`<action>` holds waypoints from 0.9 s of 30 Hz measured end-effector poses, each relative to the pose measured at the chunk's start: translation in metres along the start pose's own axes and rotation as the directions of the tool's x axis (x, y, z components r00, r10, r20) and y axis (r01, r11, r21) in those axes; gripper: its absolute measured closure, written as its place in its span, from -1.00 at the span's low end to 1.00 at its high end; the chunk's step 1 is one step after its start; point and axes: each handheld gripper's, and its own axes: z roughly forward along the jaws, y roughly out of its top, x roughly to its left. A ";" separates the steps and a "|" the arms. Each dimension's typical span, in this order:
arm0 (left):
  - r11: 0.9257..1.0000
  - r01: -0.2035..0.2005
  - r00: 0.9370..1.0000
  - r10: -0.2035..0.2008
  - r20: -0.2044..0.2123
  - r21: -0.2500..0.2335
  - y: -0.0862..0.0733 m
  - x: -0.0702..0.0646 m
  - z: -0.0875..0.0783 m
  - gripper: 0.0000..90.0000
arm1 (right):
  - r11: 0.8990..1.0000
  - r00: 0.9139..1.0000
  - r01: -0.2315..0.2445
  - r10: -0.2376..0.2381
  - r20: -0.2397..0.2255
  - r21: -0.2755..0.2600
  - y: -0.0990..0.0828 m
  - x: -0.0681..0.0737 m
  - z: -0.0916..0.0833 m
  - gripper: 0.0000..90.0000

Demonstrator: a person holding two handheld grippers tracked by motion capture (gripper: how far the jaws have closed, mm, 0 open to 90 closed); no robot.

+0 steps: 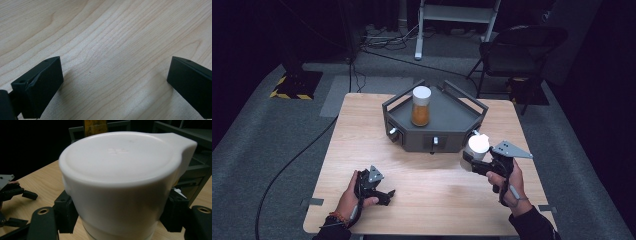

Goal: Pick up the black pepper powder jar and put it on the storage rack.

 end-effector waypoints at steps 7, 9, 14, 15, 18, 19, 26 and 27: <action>1.000 0.000 1.000 0.000 0.000 0.000 0.000 0.000 0.000 -0.99 | 1.000 1.000 -0.004 0.005 0.015 -0.006 0.017 0.001 0.002 -0.36; 1.000 0.000 1.000 0.000 0.000 0.000 0.000 0.000 0.000 -0.99 | 1.000 1.000 -0.001 0.001 0.022 -0.011 0.023 0.002 0.002 -0.36; 1.000 0.001 1.000 -0.001 0.000 0.001 0.000 0.000 0.000 -0.99 | 1.000 0.999 0.011 -0.010 0.048 -0.022 0.040 0.004 0.006 -0.36; 1.000 0.000 1.000 0.000 0.000 0.001 0.000 0.000 0.000 -0.99 | 1.000 0.998 0.014 -0.013 0.054 -0.025 0.043 0.004 0.006 -0.36; 1.000 0.000 1.000 0.000 0.000 0.001 0.000 0.000 0.000 -0.99 | 0.999 0.998 0.014 -0.012 0.060 -0.029 0.047 0.004 0.008 -0.36; 1.000 -0.001 1.000 0.001 0.000 0.001 0.000 0.000 0.000 -0.99 | 0.999 0.998 0.018 -0.016 0.067 -0.035 0.050 0.004 0.010 -0.36; 1.000 0.001 1.000 -0.001 0.000 0.001 0.000 0.000 0.000 -0.99 | 0.999 0.996 0.025 -0.022 0.087 -0.038 0.061 0.004 0.016 -0.36; 1.000 0.001 1.000 -0.001 0.000 0.001 0.000 0.000 0.000 -0.99 | 0.999 0.996 0.024 -0.020 0.091 -0.037 0.064 0.004 0.018 -0.36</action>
